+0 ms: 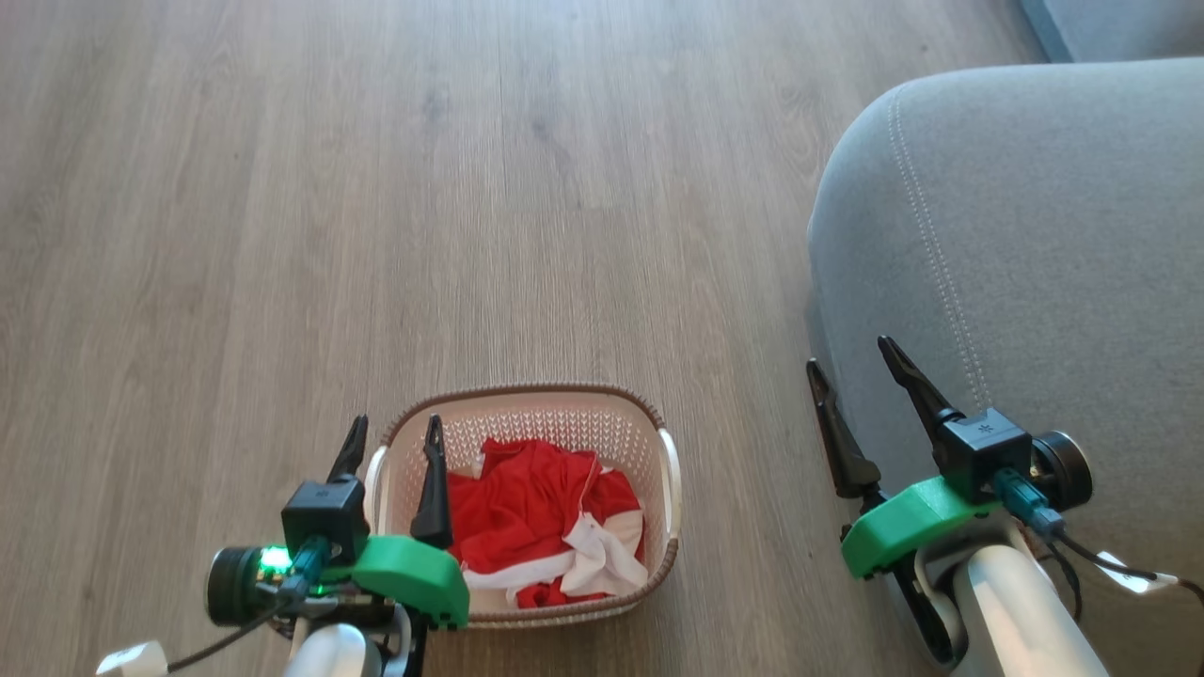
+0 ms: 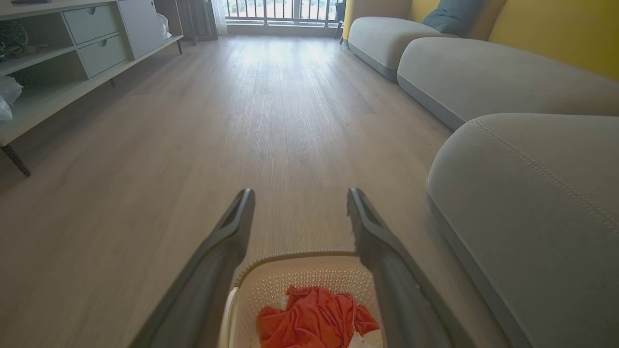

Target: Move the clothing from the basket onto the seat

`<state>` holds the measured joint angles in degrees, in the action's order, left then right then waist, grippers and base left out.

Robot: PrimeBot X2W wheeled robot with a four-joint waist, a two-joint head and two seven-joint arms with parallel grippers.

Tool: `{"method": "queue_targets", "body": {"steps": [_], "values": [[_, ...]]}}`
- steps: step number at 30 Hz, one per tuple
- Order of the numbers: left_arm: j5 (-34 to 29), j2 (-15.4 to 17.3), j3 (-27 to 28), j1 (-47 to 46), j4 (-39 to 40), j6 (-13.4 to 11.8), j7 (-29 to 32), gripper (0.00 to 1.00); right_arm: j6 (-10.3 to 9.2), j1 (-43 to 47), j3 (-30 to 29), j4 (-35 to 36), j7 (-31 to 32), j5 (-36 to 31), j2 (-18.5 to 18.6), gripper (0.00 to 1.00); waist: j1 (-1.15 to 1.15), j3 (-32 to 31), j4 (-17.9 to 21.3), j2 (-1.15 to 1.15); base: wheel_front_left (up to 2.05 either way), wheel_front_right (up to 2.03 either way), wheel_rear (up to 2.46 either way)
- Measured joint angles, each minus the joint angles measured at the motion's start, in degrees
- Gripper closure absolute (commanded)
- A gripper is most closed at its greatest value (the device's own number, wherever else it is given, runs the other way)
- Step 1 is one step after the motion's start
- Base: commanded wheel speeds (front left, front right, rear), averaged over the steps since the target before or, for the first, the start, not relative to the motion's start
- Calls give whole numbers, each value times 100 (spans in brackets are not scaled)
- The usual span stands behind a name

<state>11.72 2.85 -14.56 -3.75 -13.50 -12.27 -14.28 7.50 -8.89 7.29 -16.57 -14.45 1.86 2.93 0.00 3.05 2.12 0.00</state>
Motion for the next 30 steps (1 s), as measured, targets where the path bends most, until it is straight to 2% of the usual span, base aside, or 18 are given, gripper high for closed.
{"method": "queue_targets", "body": {"steps": [6,12,14,18,30], "values": [[48,-5,-93,-280,-302,141,0,0,0,-32,-121,-59,0,31,0,0,0,307,-10,0,0,0,0],[-23,-24,-225,-705,-1057,505,0,0,0,-447,-198,-126,0,-134,0,0,0,931,26,0,0,0,0],[-141,-29,-231,-938,-1328,623,0,0,0,-576,-260,-123,0,-129,0,0,-1,1202,58,0,0,0,0],[-764,94,-478,-1517,-1981,843,0,0,0,-711,-322,-125,-1,-129,1,0,-1,1782,152,0,0,0,0],[-1474,475,-1121,-3128,-3796,1325,0,0,0,-1073,-156,169,-1,59,1,0,-2,3468,710,0,0,0,0]]}}
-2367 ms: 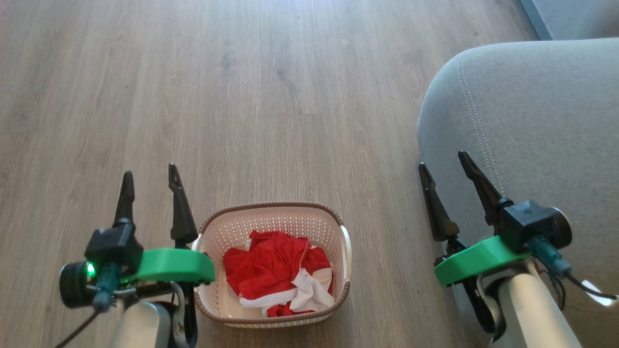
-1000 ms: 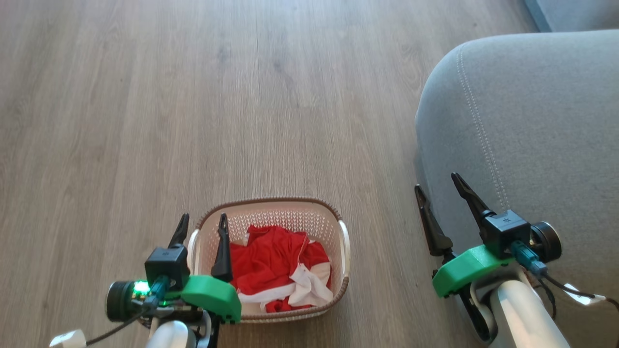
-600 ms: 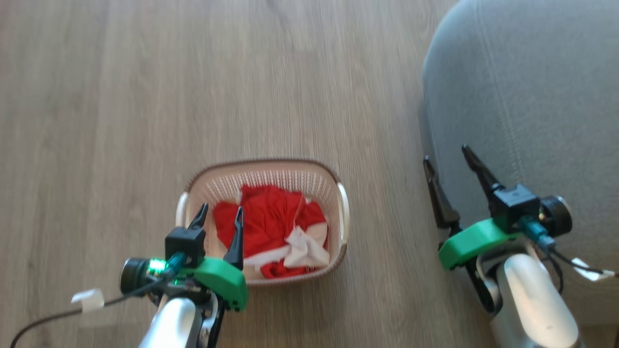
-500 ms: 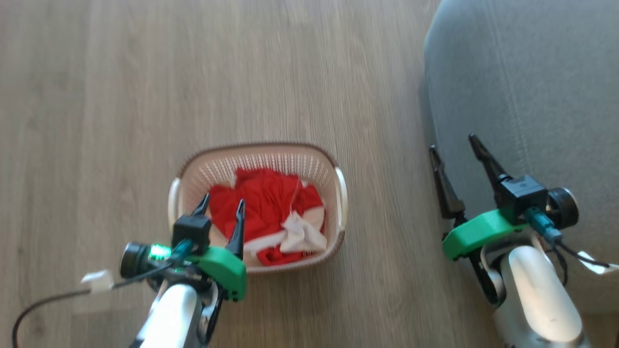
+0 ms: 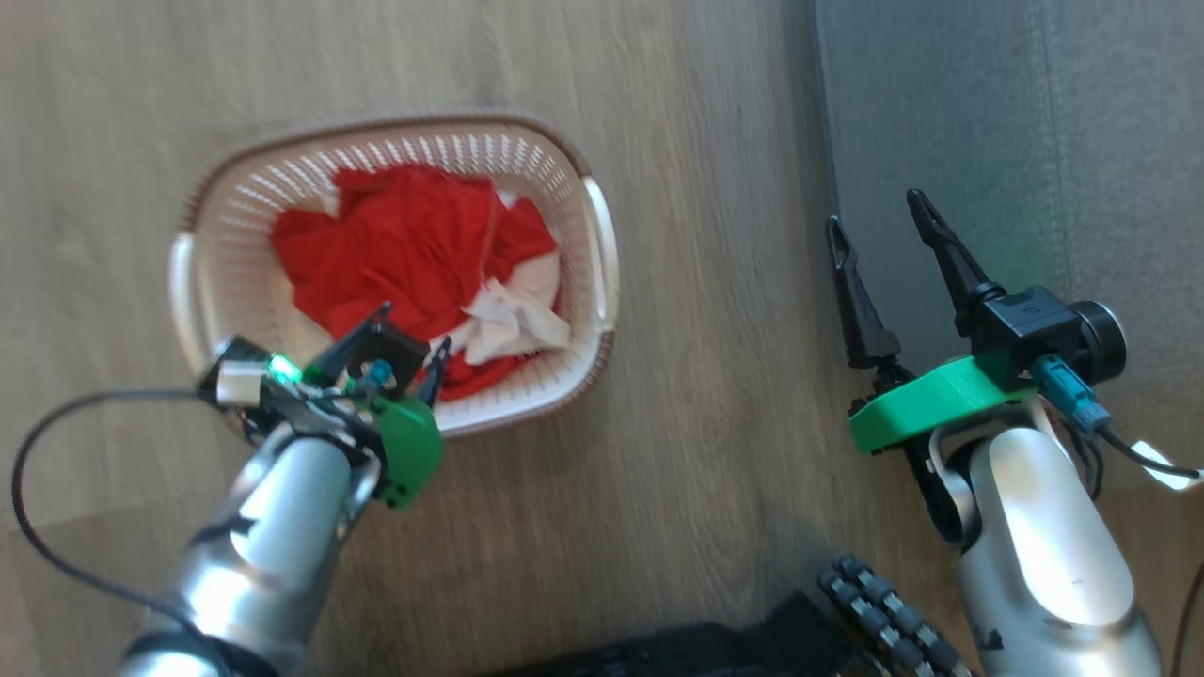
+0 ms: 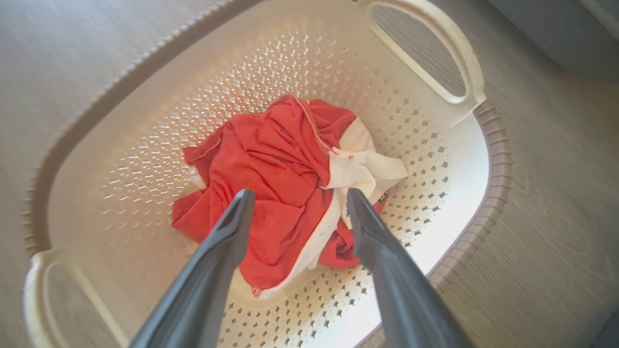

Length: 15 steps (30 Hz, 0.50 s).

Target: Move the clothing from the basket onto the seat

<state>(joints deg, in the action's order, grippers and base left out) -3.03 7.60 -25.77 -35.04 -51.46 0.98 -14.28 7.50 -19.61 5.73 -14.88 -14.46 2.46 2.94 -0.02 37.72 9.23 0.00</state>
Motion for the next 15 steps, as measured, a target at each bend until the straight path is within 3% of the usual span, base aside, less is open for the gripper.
{"method": "queue_targets", "body": {"steps": [6,15], "values": [[-129,136,-250,-920,-1262,416,-1,0,0,-29,270,85,0,208,0,0,0,686,331,0,0,0,0],[-349,424,-392,-1857,-2041,202,115,0,0,-231,595,255,0,353,0,0,1,1353,731,0,0,0,0]]}}
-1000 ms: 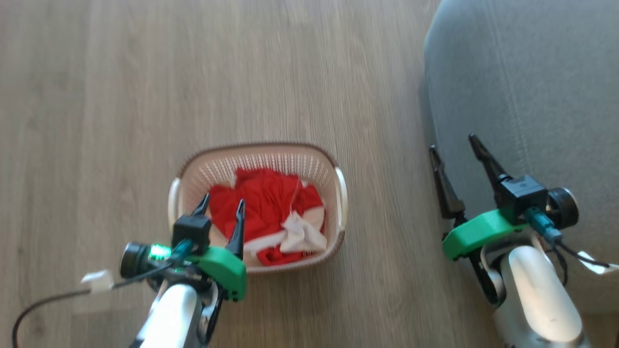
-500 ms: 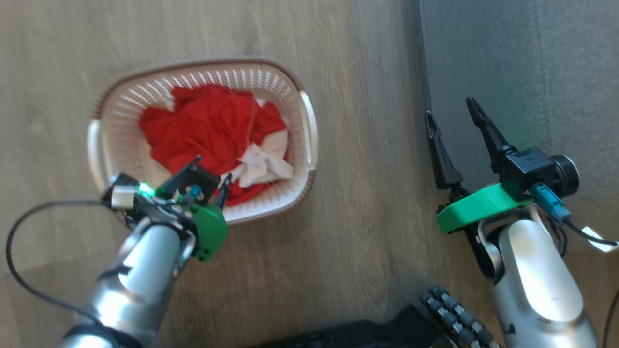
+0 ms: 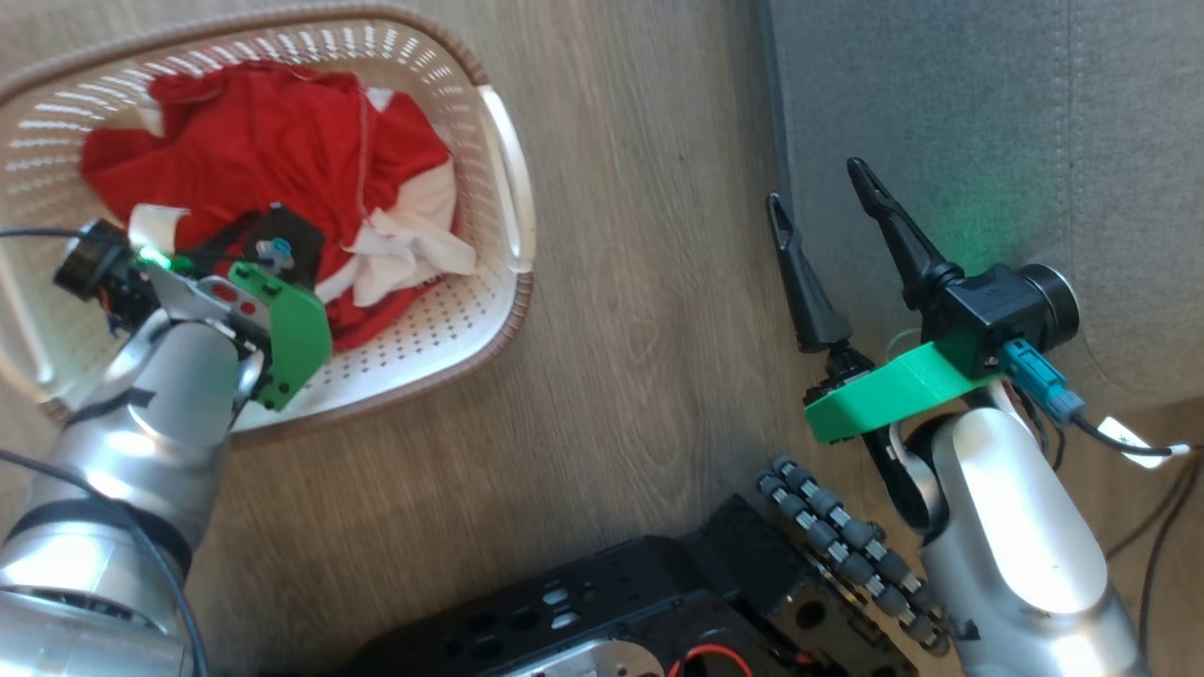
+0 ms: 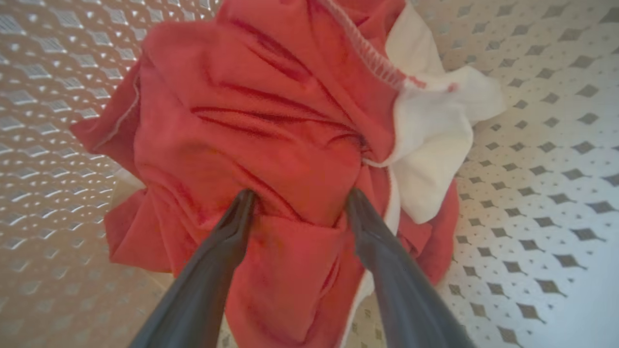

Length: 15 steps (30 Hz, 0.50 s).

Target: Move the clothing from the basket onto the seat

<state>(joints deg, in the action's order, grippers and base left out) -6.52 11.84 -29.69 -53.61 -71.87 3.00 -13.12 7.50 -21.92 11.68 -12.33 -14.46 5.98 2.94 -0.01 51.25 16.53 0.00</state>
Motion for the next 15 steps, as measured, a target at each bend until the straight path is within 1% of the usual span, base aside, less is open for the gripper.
{"method": "queue_targets", "body": {"steps": [5,9,11,14,15], "values": [[63,109,3,-176,-134,-26,283,0,0,-16,102,140,-18,22,-2,0,0,303,185,0,0,0,0],[65,160,9,-264,-175,-204,594,0,0,-19,102,247,-42,20,-15,0,1,433,243,0,0,0,0],[160,159,53,-317,-174,-271,781,0,0,-15,101,279,-49,20,-24,0,1,456,242,0,0,0,0],[286,165,147,-374,-196,-290,922,0,0,-7,108,297,-51,20,-24,0,1,475,241,0,0,0,0],[315,165,164,-387,-196,-265,966,11,0,-6,114,297,-51,20,-24,0,1,480,242,0,0,0,0]]}}
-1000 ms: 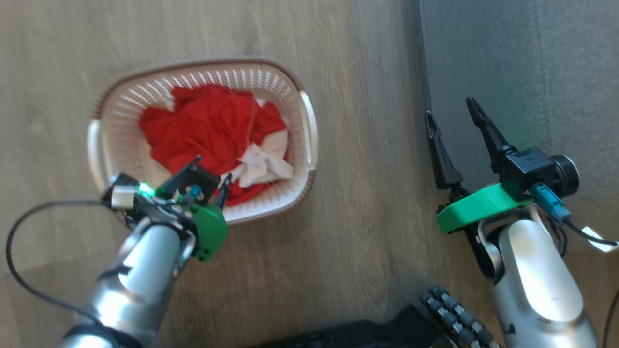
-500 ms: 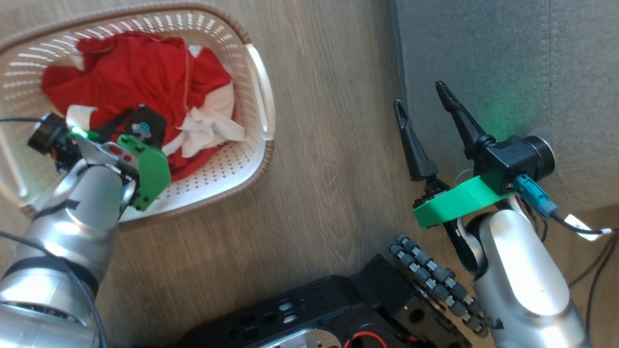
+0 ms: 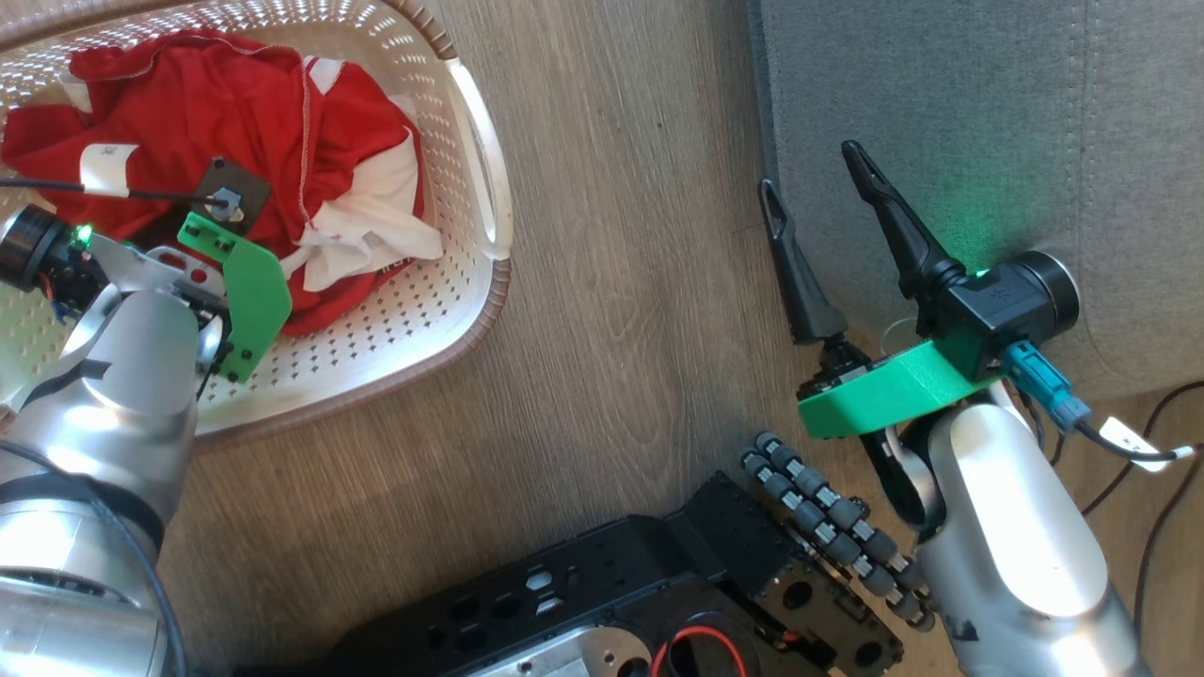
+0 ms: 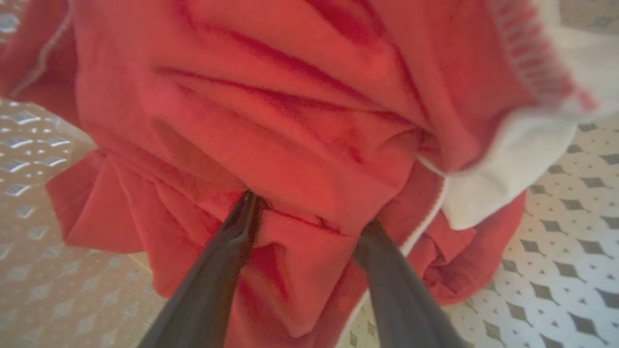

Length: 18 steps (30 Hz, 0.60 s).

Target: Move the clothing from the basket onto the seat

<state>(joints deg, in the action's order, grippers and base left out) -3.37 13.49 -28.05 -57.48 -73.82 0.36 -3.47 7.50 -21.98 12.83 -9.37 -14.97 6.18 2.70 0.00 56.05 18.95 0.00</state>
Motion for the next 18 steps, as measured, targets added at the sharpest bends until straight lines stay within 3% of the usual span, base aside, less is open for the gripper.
{"method": "queue_targets", "body": {"steps": [1,2,6,18], "values": [[21,0,0,-1,0,3,40,65,0,0,7,-1,0,1,0,0,0,2,-1,0,0,0,0],[36,0,-1,2,-9,4,47,100,0,0,14,-2,0,1,0,0,0,1,-1,0,0,0,0],[121,0,16,3,-25,102,25,100,0,-1,25,-26,0,3,0,0,0,-23,-17,0,0,0,0],[495,-59,110,249,-38,45,-326,100,0,-142,23,-322,2,-10,0,0,0,-422,-104,0,0,0,0]]}}
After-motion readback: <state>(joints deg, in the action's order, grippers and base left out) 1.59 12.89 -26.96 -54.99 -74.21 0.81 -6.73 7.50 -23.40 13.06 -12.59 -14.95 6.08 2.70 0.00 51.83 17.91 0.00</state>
